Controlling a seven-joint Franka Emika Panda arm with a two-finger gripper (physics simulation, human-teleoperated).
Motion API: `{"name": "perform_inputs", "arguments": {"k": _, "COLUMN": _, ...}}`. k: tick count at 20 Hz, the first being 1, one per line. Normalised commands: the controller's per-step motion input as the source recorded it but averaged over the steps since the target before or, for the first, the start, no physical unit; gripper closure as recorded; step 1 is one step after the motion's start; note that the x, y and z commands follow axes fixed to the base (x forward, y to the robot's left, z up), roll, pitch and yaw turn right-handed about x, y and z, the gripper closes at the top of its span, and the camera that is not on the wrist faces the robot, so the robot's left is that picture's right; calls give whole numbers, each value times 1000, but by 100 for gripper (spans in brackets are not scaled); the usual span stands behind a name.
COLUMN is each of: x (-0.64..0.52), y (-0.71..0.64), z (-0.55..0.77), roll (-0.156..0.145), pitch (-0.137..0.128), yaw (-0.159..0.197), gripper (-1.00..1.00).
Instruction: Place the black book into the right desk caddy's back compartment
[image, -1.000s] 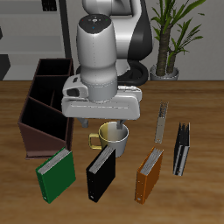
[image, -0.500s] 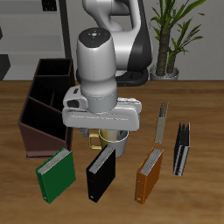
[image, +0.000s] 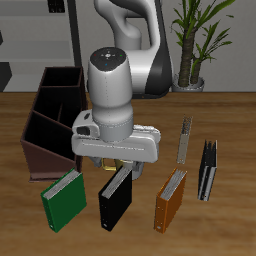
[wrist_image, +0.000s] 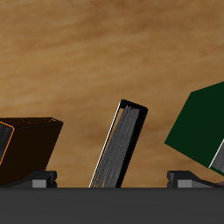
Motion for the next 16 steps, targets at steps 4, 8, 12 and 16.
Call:
{"name": "perform_inputs", "arguments": {"k": 4, "x": 66, "y": 16, "z": -228, "roll": 11, "pitch": 30, "yaw": -7, "gripper": -100}}
{"name": "perform_inputs", "arguments": {"k": 8, "x": 55, "y": -118, "z": -231, "roll": -14, "pitch": 25, "yaw": -45, "gripper": -100}}
{"name": "perform_inputs", "arguments": {"k": 12, "x": 45, "y": -84, "z": -214, "roll": -9, "pitch": 20, "yaw": -3, "gripper": -100}}
{"name": "perform_inputs", "arguments": {"k": 16, "x": 33, "y": -40, "z": -254, "roll": -3, "pitch": 41, "yaw": -15, "gripper": -100}}
